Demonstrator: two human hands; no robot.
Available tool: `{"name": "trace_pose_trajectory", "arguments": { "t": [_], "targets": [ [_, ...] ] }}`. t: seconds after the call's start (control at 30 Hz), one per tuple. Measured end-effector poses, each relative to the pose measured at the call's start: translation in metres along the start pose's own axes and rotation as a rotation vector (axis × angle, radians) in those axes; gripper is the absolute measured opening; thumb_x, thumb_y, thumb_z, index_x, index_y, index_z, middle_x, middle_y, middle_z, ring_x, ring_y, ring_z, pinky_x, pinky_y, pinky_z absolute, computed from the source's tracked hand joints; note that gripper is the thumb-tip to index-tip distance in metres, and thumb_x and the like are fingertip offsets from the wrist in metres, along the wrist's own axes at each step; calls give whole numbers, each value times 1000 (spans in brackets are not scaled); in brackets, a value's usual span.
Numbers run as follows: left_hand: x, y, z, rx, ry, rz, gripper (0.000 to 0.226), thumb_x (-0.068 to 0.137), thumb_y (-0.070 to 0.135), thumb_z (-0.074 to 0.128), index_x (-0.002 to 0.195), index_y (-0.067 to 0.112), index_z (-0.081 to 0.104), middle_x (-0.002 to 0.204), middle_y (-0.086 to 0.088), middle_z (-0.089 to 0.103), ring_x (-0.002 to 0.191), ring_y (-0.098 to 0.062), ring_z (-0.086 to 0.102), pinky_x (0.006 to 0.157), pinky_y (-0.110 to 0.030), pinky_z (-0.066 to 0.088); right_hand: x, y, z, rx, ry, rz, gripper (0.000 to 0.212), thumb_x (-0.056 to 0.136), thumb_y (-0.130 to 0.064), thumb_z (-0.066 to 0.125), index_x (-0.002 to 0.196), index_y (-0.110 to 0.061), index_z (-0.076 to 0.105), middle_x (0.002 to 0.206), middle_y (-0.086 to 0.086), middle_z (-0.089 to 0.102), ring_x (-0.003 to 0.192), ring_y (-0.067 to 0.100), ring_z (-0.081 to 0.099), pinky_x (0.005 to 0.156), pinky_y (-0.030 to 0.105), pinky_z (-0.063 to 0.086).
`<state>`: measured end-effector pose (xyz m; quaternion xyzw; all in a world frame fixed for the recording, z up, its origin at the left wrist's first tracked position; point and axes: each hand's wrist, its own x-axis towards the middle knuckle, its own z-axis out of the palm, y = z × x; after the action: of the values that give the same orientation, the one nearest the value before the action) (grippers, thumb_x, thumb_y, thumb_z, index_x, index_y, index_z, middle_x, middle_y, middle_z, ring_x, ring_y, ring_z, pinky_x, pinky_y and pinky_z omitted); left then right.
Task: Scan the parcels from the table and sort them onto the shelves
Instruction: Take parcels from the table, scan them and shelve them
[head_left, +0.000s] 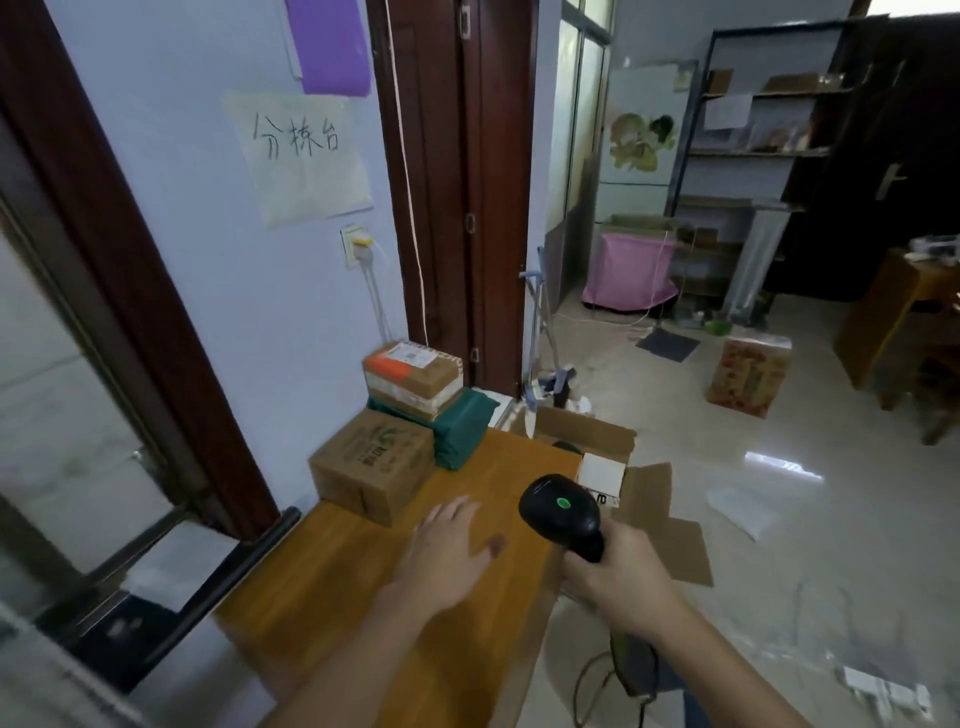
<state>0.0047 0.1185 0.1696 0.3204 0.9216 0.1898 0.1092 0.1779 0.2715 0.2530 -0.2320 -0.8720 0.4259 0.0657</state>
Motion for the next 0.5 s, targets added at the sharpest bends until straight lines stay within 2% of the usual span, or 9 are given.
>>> {"name": "trace_pose_trajectory", "arguments": {
  "t": [0.1,0.17,0.33,0.43,0.5],
  "targets": [
    [42,-9,6,1,25,-69,72,102,68,42,162,30,33,171,9,26,157,-15,24,129,-44,24,58,5,-4,-29,-67,-30,17,85,-14,66,72,-19,56,58,-4,54,53,7,51,54,23,40],
    [63,-12,11,-5,42,-112,68,104,65,43,160,29,35,170,8,28,156,-15,25,128,-42,24,95,10,-6,-34,-123,-39,24,85,-16,66,67,-23,51,51,-6,50,48,4,47,52,19,37],
    [105,-27,21,-41,86,-248,70,104,64,43,162,27,34,171,6,26,157,-15,23,129,-44,23,172,17,-3,-82,-274,-82,27,85,-19,68,65,-23,49,44,-10,48,44,3,44,47,14,34],
    [121,-39,21,-92,112,-327,69,103,65,44,161,29,35,171,8,26,157,-14,22,129,-46,24,210,17,6,-81,-350,-102,30,85,-18,68,65,-19,46,49,-7,42,43,5,36,46,18,30],
    [130,-51,19,-100,127,-368,66,102,64,45,159,31,38,169,10,29,156,-12,24,128,-45,25,232,14,16,-86,-398,-110,27,86,-19,68,69,-17,47,54,-5,42,48,10,36,48,21,30]
  ]
}}
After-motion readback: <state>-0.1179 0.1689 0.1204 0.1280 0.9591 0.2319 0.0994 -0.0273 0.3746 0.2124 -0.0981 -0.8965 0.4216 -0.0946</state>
